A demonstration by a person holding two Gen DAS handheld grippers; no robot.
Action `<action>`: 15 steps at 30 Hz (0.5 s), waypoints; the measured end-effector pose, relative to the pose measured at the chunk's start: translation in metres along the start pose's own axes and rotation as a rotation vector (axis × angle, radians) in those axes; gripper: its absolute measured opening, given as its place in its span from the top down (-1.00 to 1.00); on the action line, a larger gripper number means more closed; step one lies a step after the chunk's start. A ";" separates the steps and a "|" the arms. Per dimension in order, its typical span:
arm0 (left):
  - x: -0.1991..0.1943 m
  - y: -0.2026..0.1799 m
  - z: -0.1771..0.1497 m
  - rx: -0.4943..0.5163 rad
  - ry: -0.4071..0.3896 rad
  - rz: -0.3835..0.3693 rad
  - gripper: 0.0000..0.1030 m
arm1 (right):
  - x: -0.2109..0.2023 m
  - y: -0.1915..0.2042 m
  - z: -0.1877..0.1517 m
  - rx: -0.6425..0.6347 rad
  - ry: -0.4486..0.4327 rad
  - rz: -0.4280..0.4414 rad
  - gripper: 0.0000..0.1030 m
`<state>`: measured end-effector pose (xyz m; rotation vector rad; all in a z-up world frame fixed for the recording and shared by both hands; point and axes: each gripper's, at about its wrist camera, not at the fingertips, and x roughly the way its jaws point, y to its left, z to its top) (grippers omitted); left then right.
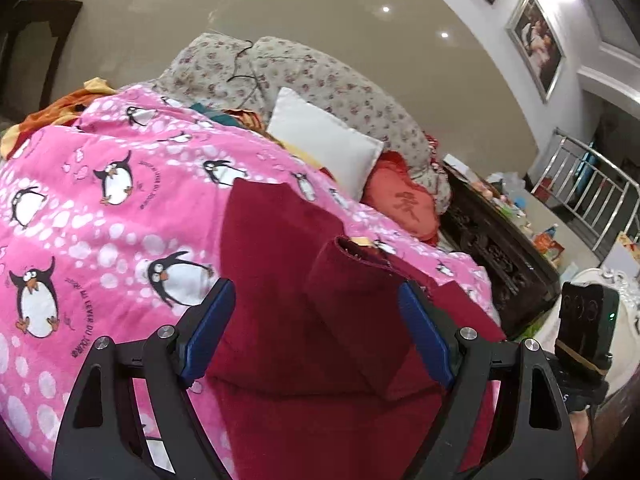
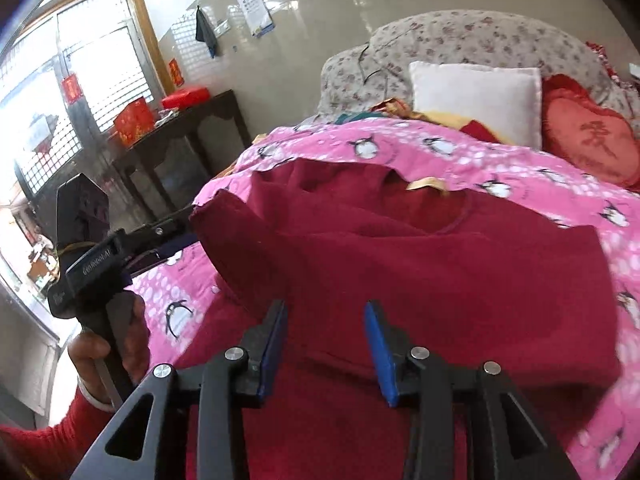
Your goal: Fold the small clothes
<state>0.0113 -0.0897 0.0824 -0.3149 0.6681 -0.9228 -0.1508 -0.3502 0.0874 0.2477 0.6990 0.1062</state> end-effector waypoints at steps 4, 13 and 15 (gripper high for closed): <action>-0.009 0.005 0.007 -0.065 -0.016 -0.135 -0.72 | -0.024 -0.015 -0.010 0.057 -0.013 -0.024 0.21; 0.023 0.011 -0.003 -0.110 0.151 -0.065 -0.81 | -0.019 -0.020 -0.020 0.090 0.010 0.020 0.21; 0.017 0.015 -0.003 -0.143 0.150 -0.027 -0.81 | -0.020 -0.017 -0.021 0.077 0.010 0.025 0.21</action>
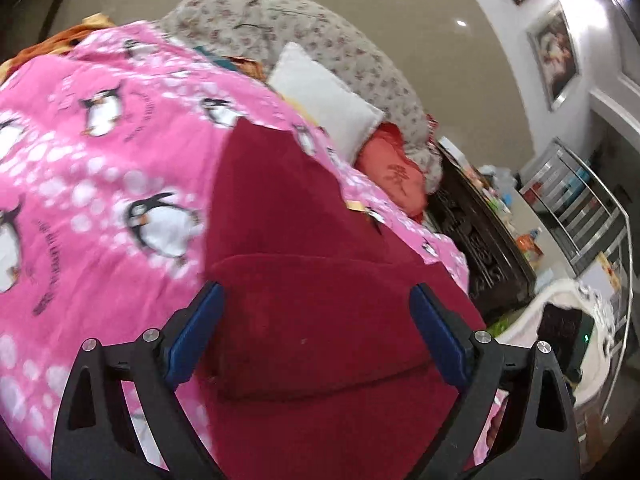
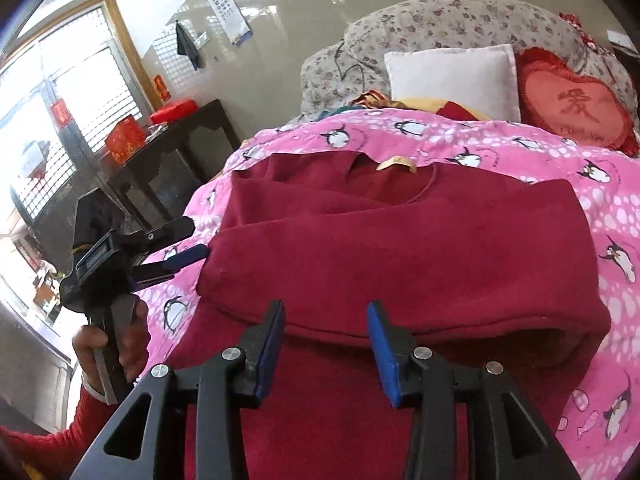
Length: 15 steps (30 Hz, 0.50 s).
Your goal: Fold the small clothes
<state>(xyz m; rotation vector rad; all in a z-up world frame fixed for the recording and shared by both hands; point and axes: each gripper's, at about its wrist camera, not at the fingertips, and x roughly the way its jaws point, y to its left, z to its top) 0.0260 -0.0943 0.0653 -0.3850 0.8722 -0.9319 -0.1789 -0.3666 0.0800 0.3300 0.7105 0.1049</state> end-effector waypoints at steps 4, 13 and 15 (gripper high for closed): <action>0.000 0.007 -0.004 -0.015 0.013 0.047 -0.69 | -0.002 0.001 -0.001 0.002 -0.008 0.007 0.21; 0.013 -0.009 -0.013 0.126 0.000 0.152 0.77 | -0.018 -0.002 -0.006 0.009 -0.026 -0.006 0.21; 0.006 -0.018 -0.012 0.155 -0.033 0.156 0.80 | -0.030 -0.010 -0.005 0.020 -0.048 -0.025 0.21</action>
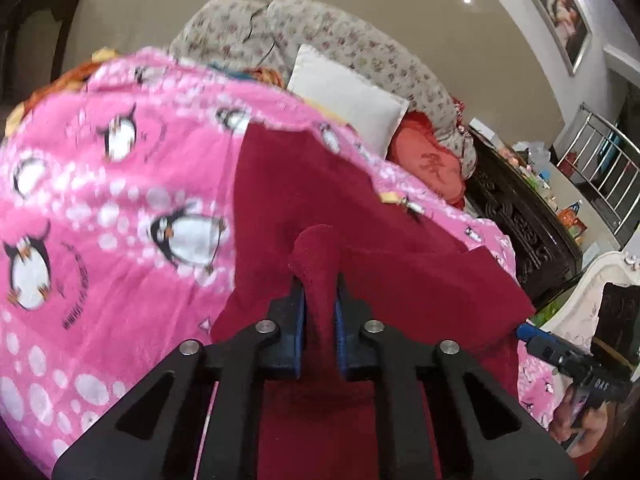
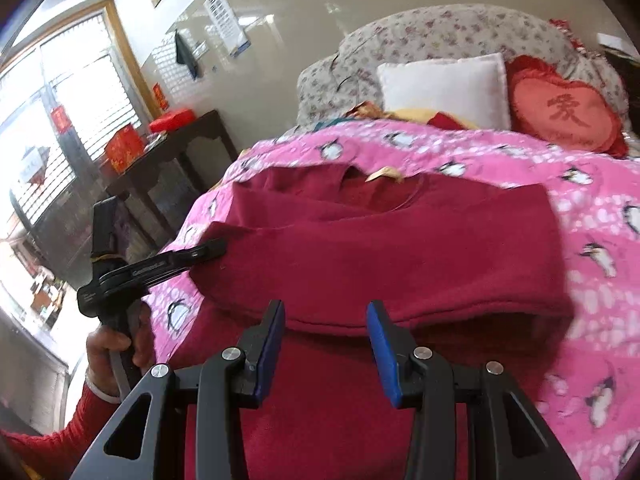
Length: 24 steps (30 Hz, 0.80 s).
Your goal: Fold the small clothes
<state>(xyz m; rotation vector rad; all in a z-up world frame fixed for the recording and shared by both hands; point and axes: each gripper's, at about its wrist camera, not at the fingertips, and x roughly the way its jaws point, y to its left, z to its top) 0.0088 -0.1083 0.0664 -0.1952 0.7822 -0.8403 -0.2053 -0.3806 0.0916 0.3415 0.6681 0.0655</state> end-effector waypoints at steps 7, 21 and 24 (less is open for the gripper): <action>-0.019 -0.032 0.048 0.100 -0.083 0.018 0.82 | -0.036 -0.041 0.015 0.059 -0.069 -0.126 0.21; 0.037 0.023 0.028 -0.042 0.105 0.108 0.68 | 0.013 -0.064 0.010 -0.049 0.069 -0.291 0.20; 0.021 0.018 0.033 -0.035 0.069 0.151 0.41 | -0.005 -0.055 0.015 -0.048 0.030 -0.283 0.20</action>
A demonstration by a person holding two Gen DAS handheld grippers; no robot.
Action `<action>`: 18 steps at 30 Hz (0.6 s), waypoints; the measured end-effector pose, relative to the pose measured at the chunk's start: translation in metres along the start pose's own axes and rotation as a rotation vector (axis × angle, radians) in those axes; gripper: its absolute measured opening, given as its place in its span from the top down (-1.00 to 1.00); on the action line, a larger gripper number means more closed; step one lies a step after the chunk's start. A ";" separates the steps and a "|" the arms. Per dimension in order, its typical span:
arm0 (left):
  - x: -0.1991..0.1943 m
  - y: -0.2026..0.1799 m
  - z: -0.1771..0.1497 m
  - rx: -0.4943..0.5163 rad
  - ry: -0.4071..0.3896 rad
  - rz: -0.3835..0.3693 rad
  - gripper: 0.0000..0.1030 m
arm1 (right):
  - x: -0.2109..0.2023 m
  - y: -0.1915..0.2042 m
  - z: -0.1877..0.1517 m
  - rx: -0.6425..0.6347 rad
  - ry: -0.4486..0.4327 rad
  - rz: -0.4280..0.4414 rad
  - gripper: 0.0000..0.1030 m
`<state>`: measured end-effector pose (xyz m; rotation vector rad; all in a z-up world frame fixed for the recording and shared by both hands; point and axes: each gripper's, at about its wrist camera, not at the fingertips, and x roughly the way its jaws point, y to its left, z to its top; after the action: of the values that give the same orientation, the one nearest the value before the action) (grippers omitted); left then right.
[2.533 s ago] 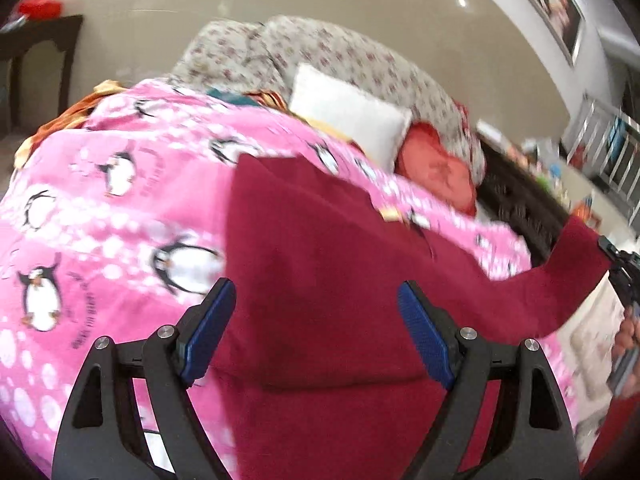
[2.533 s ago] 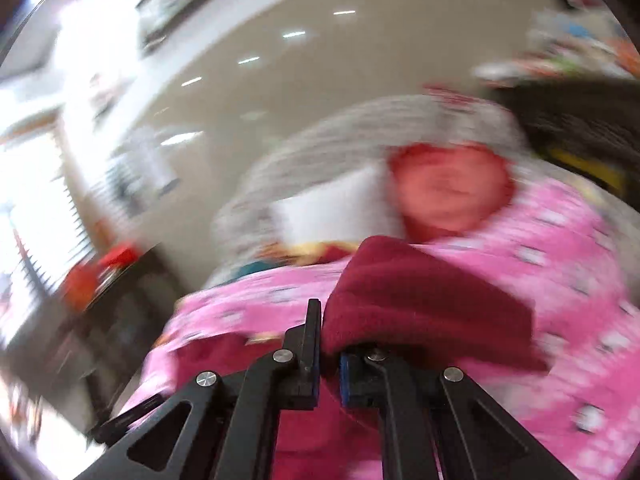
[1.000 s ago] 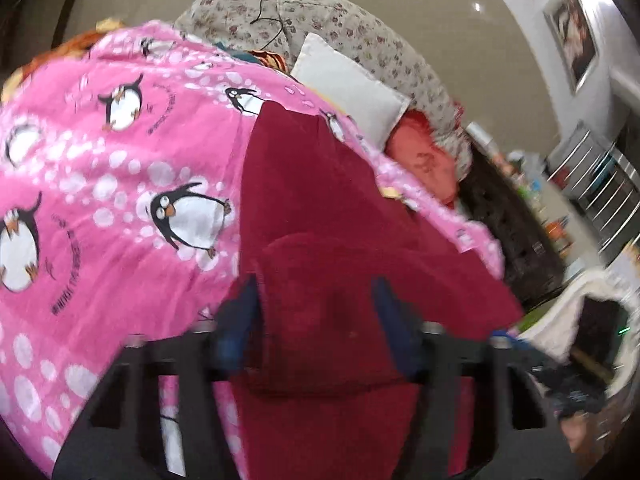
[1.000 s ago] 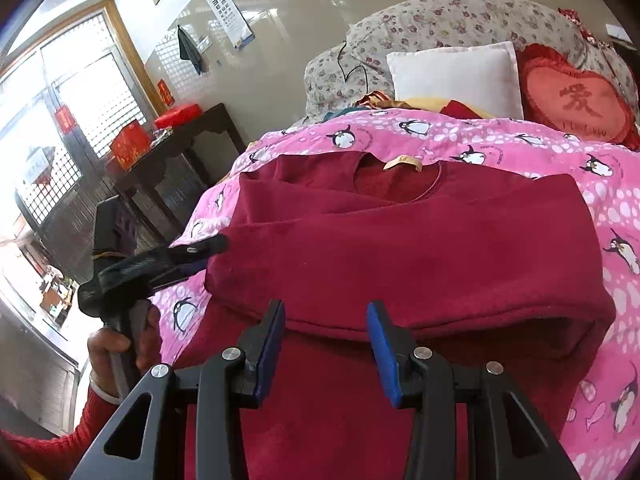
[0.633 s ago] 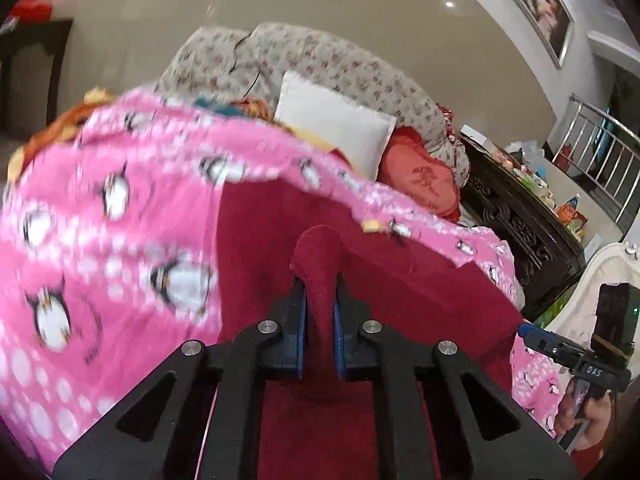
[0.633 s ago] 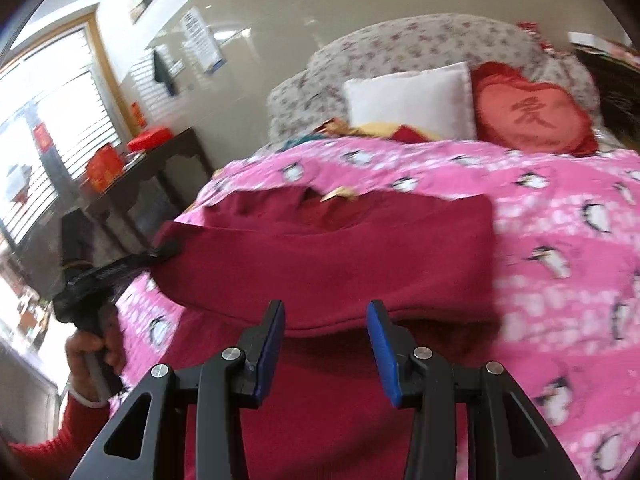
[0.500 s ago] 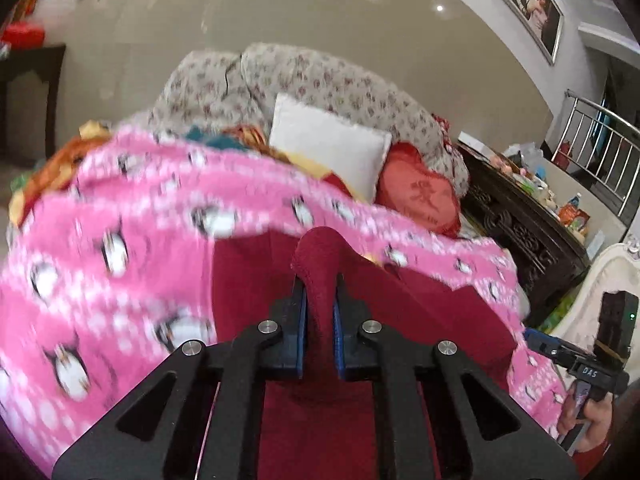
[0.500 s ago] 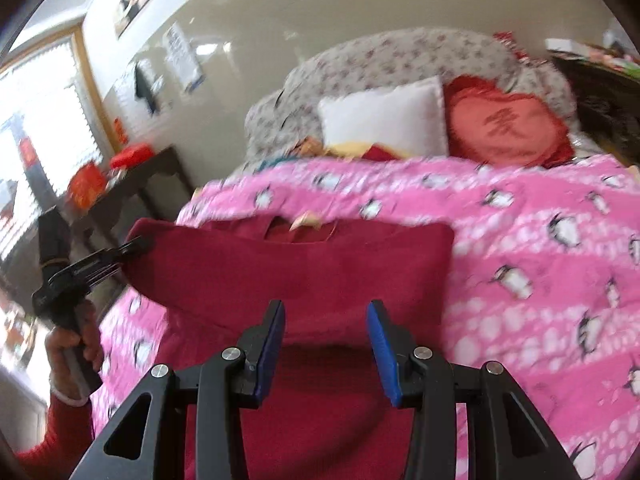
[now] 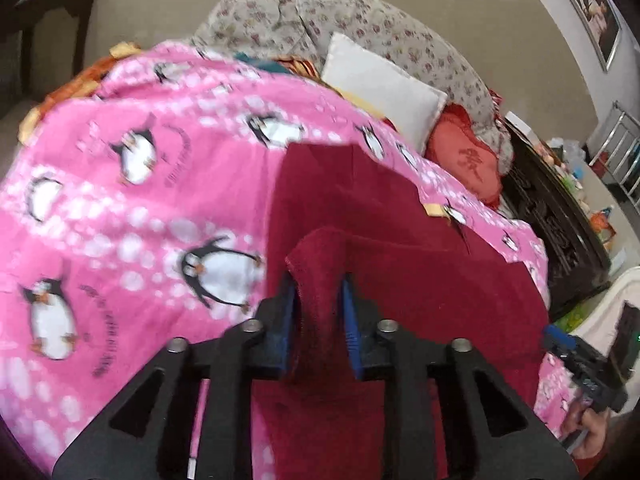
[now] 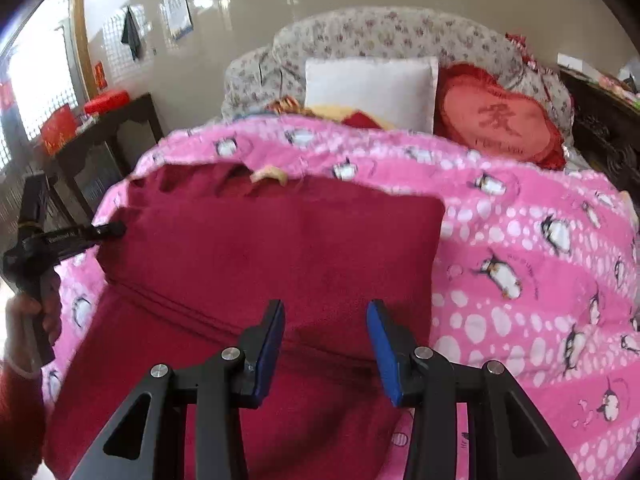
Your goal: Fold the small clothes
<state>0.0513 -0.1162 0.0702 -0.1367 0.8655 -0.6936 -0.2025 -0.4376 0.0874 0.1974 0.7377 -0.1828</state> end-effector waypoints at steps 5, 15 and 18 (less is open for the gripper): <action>-0.015 -0.007 -0.005 0.014 -0.066 0.011 0.05 | -0.012 0.010 0.001 -0.010 -0.040 0.009 0.20; 0.020 -0.002 -0.019 0.028 0.040 0.099 0.02 | 0.007 0.011 -0.009 -0.015 0.035 -0.014 0.19; -0.003 -0.006 -0.029 0.048 0.036 0.106 0.02 | -0.017 0.017 -0.019 -0.039 0.028 -0.002 0.20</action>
<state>0.0256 -0.1143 0.0557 -0.0352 0.8832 -0.6181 -0.2238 -0.4147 0.0872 0.1625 0.7691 -0.1676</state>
